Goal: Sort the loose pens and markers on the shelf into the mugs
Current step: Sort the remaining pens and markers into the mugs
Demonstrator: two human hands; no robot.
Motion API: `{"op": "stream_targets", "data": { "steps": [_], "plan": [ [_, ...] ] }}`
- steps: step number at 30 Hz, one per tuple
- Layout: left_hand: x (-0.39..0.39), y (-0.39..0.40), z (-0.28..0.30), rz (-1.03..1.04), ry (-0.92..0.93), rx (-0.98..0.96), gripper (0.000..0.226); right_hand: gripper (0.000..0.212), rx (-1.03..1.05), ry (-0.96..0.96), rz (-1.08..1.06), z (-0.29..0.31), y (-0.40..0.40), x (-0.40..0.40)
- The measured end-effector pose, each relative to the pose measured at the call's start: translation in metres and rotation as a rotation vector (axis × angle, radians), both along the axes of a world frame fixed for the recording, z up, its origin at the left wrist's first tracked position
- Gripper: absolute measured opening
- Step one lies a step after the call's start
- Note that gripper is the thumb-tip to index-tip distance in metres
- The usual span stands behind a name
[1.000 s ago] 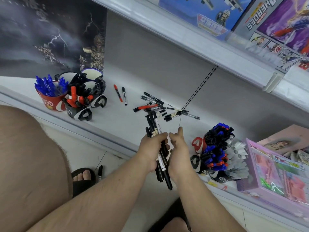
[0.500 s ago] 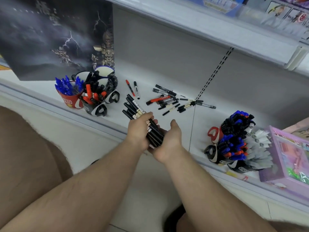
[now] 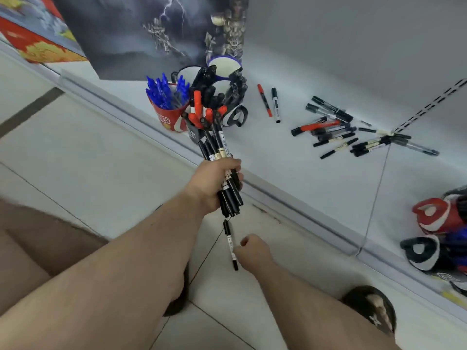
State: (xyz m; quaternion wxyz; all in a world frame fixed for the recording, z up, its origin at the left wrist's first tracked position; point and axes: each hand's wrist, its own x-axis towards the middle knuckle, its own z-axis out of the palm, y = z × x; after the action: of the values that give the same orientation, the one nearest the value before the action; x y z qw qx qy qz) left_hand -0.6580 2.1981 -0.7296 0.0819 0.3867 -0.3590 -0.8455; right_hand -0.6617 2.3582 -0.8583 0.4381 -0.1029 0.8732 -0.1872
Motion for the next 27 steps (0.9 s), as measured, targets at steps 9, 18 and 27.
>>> {"op": "stream_targets", "data": {
  "steps": [9, 18, 27],
  "plan": [
    [-0.001, -0.005, -0.021, -0.014, -0.028, 0.142, 0.018, 0.035, 0.100, 0.175, 0.329, -0.050, -0.031, 0.012],
    [-0.020, 0.011, -0.001, 0.004, 0.079, 0.259, 0.022, 0.013, -0.086, -0.020, -0.196, 0.018, -0.010, -0.044],
    [-0.051, 0.051, 0.033, 0.232, 0.013, 0.364, 0.013, 0.022, -0.677, 0.317, -0.497, 0.173, 0.017, -0.068]
  ]
}}
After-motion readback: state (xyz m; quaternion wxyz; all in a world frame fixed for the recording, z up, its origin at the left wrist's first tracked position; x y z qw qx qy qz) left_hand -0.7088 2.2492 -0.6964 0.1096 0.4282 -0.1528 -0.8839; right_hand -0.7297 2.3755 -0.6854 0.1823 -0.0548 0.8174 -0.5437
